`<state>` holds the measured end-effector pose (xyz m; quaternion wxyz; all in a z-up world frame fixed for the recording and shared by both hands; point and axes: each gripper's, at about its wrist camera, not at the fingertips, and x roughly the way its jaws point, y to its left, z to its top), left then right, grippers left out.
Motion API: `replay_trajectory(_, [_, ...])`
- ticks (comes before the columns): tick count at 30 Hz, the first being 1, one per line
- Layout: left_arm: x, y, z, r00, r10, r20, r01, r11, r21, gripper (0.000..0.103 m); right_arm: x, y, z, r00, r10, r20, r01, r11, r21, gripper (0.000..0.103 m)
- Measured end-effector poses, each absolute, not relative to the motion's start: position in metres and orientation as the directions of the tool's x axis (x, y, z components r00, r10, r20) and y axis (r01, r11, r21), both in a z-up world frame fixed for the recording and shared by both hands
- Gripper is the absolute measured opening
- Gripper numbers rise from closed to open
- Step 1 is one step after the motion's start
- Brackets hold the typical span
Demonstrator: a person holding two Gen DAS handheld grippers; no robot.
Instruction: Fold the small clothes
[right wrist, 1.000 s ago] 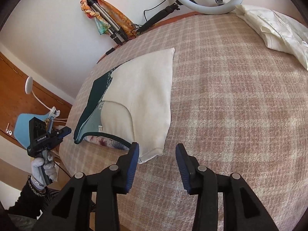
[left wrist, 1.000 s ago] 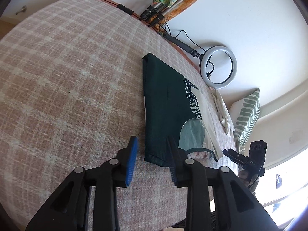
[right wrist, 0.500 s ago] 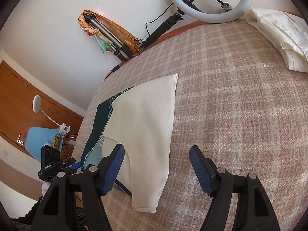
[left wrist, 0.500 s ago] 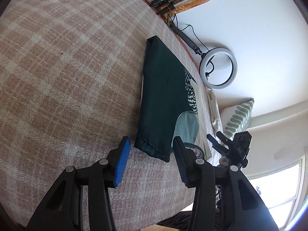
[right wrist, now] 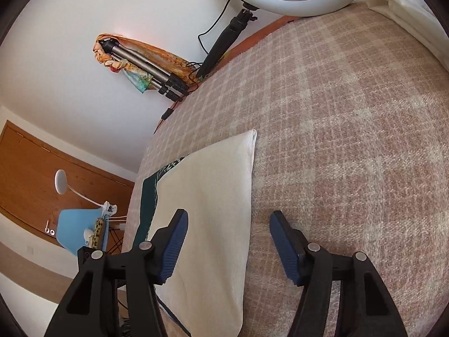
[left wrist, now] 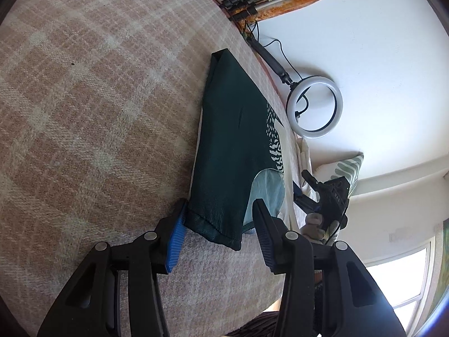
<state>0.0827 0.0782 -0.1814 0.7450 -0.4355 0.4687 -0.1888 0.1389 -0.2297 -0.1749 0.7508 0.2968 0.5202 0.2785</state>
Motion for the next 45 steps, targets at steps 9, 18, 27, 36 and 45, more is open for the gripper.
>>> replay_trajectory(9, [0.101,0.064,-0.182,0.472,-0.713,-0.519,-0.107,0.538,-0.836,0.045,0.160,-0.198,-0.181,0.284,0.758,-0.588,-0.146,0.640,0.755,0.056])
replay_trajectory(18, [0.116,0.048,-0.177,0.459,-0.701,-0.547,-0.071,0.584,-0.809,0.041,0.170,-0.184,-0.186,0.267,0.765,-0.587,-0.159,0.635,0.756,0.040])
replay_trajectory(27, [0.121,0.030,-0.173,0.435,-0.639,-0.634,0.012,0.708,-0.706,0.012,0.159,-0.142,-0.171,0.240,0.636,-0.734,-0.302,0.767,0.566,0.011])
replay_trajectory(36, [0.112,0.007,-0.138,0.502,-0.566,-0.654,0.185,0.809,-0.558,0.007,0.145,-0.114,-0.143,0.329,0.472,-0.818,-0.388,0.857,0.339,0.002])
replay_trajectory(45, [0.110,-0.008,-0.121,0.531,-0.565,-0.632,0.258,0.818,-0.514,0.006,0.138,-0.127,-0.110,0.414,0.474,-0.777,-0.382,0.866,0.324,0.000])
